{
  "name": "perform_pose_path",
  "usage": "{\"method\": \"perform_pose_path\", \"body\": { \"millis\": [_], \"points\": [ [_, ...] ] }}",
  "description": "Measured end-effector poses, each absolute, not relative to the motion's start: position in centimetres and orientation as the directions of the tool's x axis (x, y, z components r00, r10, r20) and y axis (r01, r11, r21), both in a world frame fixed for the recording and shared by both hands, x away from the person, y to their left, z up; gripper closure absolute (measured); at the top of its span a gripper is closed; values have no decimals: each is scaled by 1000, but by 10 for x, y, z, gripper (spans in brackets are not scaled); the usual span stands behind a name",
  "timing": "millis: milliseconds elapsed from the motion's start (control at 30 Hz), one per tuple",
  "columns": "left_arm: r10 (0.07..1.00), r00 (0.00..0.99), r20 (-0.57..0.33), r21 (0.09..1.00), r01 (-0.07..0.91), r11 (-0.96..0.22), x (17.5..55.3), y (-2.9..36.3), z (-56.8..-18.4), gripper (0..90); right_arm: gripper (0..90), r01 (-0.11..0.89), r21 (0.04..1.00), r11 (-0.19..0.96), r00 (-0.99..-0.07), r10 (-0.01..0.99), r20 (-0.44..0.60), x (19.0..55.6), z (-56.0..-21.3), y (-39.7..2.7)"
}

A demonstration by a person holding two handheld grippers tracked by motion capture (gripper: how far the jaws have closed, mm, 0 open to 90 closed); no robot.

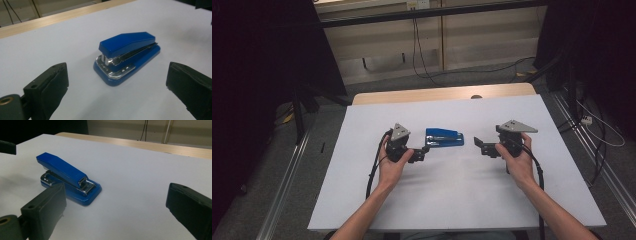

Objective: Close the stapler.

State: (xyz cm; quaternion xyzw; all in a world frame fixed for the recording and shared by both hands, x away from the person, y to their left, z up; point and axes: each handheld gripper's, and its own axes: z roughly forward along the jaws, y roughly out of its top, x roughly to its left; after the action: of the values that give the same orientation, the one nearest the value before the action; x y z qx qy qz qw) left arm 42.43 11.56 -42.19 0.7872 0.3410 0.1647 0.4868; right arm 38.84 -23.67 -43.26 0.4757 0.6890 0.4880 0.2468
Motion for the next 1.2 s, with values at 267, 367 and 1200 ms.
{"method": "perform_pose_path", "body": {
  "millis": [267, 367, 1200],
  "points": [
    [738, 675, -17, 877, 364, -313, 411, 132, -420, 47, 29, 409, 908, 86, -410, 907, 98, 377, -431, -241],
    [747, 665, -31, 885, 365, -289, 407, 141, -418, 48, 32, 407, 910, 84, -402, 911, 96, 370, -431, -243],
    [793, 608, -43, 910, 351, -220, 356, 190, -411, 37, 34, 393, 917, 62, -315, 946, 71, 317, -427, -273]
  ]
}}
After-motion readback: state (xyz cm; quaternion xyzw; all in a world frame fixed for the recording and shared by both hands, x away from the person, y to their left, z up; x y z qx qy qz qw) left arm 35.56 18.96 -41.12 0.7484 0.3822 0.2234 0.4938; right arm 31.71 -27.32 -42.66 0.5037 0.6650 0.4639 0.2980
